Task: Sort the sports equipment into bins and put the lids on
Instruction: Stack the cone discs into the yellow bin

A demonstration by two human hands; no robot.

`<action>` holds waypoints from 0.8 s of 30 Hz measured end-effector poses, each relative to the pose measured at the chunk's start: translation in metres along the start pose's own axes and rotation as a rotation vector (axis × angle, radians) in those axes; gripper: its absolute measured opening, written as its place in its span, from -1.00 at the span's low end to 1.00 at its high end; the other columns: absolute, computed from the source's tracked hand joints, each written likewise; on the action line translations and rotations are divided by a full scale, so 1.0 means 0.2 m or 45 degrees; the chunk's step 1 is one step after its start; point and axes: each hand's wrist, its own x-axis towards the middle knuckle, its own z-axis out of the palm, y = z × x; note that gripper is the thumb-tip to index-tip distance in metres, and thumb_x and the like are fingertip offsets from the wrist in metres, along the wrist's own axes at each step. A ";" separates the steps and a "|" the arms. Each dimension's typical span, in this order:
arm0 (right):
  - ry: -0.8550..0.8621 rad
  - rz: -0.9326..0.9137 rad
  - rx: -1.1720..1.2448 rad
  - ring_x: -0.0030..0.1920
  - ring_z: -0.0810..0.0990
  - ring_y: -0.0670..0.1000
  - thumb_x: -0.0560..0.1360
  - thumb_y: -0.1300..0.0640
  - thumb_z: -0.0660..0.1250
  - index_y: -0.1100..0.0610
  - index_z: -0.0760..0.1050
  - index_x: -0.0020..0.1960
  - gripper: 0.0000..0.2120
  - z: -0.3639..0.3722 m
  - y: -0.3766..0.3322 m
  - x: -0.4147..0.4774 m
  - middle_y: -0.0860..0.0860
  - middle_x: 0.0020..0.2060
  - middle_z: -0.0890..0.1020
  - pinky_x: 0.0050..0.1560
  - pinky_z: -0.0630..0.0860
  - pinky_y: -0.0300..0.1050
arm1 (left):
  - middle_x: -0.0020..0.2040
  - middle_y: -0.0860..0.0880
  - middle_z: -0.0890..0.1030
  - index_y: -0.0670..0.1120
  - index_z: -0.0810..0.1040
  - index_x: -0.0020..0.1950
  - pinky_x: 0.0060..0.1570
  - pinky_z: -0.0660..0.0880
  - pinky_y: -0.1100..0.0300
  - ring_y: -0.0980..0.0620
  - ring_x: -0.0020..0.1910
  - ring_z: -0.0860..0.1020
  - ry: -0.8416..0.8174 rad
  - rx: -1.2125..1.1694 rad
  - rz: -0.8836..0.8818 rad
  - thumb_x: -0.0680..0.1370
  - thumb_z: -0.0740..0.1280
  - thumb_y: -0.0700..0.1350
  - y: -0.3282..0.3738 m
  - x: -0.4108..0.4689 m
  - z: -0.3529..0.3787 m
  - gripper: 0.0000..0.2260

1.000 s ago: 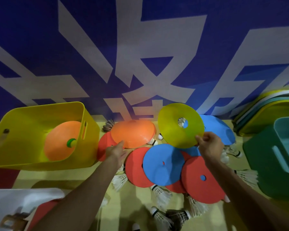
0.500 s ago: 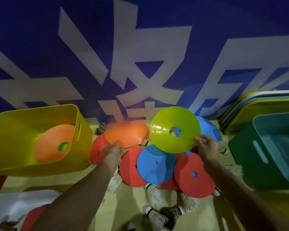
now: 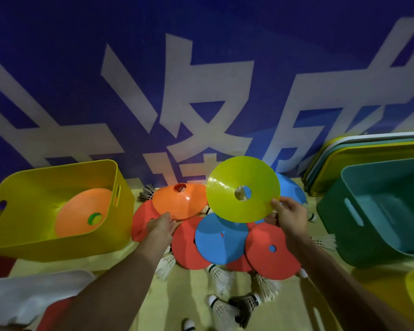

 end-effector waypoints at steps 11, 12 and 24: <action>0.004 0.163 0.201 -0.47 0.65 0.01 0.53 0.26 0.33 0.30 0.52 -0.01 -0.90 0.06 0.06 -0.07 0.23 -0.24 0.62 -0.48 0.56 -0.19 | 0.31 -0.14 0.51 -0.16 0.50 0.03 0.24 0.46 0.15 -0.04 0.18 0.54 -0.097 -0.150 -0.048 0.54 0.36 -0.17 -0.04 0.11 0.07 -0.89; 0.000 0.178 0.216 -0.48 0.65 0.00 0.54 0.26 0.32 0.31 0.51 0.01 -0.89 0.07 0.06 -0.08 0.23 -0.24 0.62 -0.49 0.55 -0.19 | 0.26 -0.13 0.54 -0.15 0.49 -0.07 0.16 0.50 0.17 -0.01 0.05 0.58 -0.063 -0.178 -0.035 0.53 0.38 -0.19 -0.04 0.13 0.08 -0.92; -0.070 0.235 0.242 -0.47 0.64 -0.01 0.56 0.25 0.29 0.33 0.47 0.14 -0.80 0.11 -0.05 -0.15 0.28 -0.06 0.63 -0.47 0.56 -0.20 | -0.17 -0.21 0.62 -0.28 0.47 0.22 -0.49 0.49 0.33 0.07 -0.45 0.57 0.054 -0.029 0.216 0.43 0.44 -0.35 0.05 0.07 0.01 -0.62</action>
